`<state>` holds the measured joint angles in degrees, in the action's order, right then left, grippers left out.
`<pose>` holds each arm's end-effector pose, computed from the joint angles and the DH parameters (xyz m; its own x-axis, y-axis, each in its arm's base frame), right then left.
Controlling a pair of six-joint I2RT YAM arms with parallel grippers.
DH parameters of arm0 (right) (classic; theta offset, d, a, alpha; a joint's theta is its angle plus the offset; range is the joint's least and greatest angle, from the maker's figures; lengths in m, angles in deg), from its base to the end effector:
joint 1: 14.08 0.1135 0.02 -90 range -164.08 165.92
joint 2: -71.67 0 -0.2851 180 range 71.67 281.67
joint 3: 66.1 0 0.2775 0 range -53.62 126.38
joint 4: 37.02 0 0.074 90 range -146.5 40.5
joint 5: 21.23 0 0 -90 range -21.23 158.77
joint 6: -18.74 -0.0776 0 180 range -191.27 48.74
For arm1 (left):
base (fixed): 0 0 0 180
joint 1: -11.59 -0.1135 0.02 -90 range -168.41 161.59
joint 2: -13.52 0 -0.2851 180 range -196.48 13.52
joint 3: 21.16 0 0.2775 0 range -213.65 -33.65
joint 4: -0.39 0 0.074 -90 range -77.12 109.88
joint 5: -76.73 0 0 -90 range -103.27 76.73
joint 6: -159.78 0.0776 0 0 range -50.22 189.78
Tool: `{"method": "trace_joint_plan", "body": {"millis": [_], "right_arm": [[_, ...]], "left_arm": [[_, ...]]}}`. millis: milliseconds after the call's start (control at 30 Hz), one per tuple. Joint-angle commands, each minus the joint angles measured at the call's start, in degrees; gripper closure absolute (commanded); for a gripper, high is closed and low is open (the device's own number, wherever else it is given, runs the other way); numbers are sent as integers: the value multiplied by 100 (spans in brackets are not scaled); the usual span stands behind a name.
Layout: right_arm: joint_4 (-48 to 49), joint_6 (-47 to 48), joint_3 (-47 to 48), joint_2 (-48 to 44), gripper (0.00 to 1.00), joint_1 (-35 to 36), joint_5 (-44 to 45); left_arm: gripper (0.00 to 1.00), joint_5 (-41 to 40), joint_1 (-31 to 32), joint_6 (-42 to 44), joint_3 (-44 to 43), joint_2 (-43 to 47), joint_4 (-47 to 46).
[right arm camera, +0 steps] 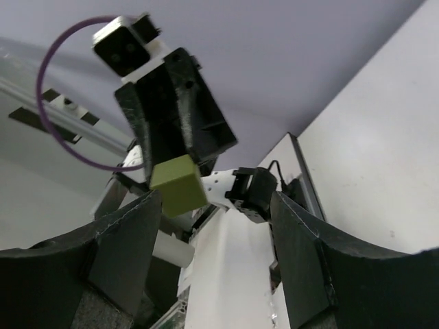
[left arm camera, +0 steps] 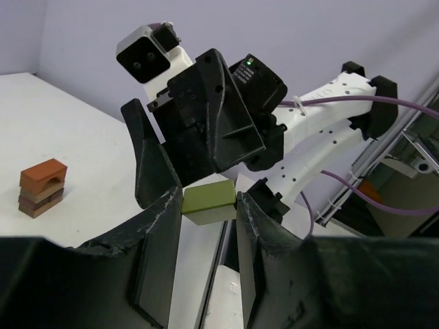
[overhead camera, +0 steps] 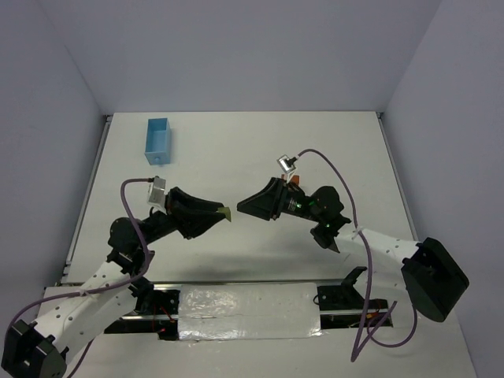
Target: Build the wood block tower
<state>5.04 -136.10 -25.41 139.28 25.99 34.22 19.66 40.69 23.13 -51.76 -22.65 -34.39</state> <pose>0.1951 0.2216 0.2875 -0.7741 0.3230 -0.5445 -0.5844 -0.0340 0.8107 0.1433 -0.1280 0.3227 -0.3056 -0.5284 -0.7921 0.8749 0.1724 -0.4526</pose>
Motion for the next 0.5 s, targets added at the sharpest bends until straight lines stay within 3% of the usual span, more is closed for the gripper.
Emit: {"method": "trace_joint_plan", "body": {"millis": [0,200,467], "right_arm": [[637,321,150,-354,29,220,-61],[215,806,352,-548,30,580,0],[100,965,669,-293,40,800,-43]], "left_arm": [[100,531,25,-90,-158,74,-706],[100,390,34,-98,-167,154,-625],[100,565,34,-327,-167,-13,-916]]}}
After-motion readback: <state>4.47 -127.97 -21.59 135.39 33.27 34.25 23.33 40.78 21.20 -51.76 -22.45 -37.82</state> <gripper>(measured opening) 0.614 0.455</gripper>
